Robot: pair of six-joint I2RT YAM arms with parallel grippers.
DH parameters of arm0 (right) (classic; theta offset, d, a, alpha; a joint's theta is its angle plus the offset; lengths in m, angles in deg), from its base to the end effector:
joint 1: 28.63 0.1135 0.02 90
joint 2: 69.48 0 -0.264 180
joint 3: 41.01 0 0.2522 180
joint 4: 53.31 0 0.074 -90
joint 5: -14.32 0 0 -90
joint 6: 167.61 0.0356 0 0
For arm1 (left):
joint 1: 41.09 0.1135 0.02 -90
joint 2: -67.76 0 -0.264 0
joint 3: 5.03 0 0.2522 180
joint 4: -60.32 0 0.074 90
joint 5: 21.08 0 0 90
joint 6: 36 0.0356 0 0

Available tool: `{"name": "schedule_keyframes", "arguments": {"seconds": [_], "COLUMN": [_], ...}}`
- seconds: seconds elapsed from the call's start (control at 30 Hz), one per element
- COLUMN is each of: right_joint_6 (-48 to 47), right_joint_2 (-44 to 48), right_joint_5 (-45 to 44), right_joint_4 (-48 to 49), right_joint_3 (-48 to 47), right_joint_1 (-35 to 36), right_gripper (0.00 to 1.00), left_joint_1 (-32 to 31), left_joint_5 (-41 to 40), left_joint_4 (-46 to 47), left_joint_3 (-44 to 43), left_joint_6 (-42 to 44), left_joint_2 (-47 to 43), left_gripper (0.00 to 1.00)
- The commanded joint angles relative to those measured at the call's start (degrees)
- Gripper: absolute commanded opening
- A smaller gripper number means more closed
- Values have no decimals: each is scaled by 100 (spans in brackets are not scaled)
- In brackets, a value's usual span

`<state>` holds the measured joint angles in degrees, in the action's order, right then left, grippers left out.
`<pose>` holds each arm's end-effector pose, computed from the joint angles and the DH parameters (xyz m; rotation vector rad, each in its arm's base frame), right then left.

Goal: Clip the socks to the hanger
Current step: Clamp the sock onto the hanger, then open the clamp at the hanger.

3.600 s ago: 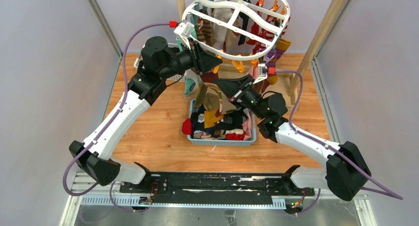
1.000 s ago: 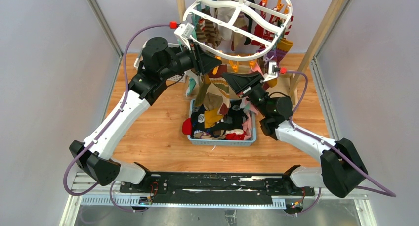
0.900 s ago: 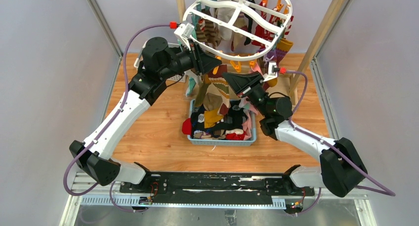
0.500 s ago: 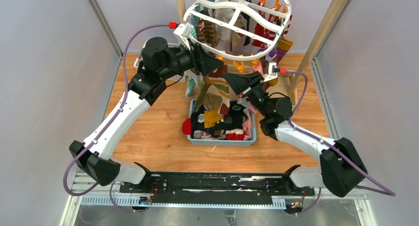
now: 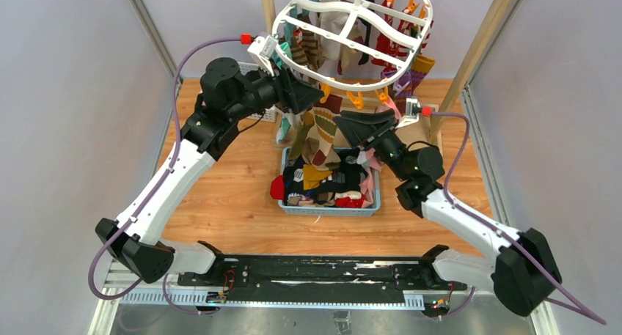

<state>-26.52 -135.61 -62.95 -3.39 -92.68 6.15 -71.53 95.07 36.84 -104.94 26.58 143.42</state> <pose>0.1975 0.1467 0.3550 -0.0760 1.0720 1.4738 0.2425 -0.1607 0.4743 0.4273 1.6225 -1.1327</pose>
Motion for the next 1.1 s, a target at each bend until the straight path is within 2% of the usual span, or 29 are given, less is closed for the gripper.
{"name": "schedule_keyframes", "arguments": {"seconds": [0.0,0.23,0.4,0.5,0.6,0.8,0.97,1.07], "right_joint_6": [-813,-1364,-1498,-1499,-1470,-1377,-1421,-1443], "right_joint_2": [693,1347,1482,1412,1292,920,731,715], "right_joint_5": [-285,172,524,608,567,588,651,652], "right_joint_4": [-1146,-2725,-3150,-3081,-2614,-1896,-1744,-1687], "right_joint_3": [279,143,-114,-239,-273,-472,-641,-658], "right_joint_1": [25,-378,-818,-981,-1016,-1018,-1017,-1018], "right_gripper": [69,69,68,67,65,60,50,39], "left_joint_1": [120,143,143,128,33,-228,-235,-239], "left_joint_5": [-33,351,835,1350,1589,1434,1358,1284], "left_joint_4": [-220,-392,-702,-916,-1128,-1335,-1287,-1247], "left_joint_3": [34,199,274,426,719,1183,1265,1275], "left_joint_6": [261,521,852,1091,1360,1922,1960,1952], "left_joint_2": [-238,-425,-536,-597,-657,-767,-825,-841], "left_gripper": [57,49,45,44,44,44,44,44]}}
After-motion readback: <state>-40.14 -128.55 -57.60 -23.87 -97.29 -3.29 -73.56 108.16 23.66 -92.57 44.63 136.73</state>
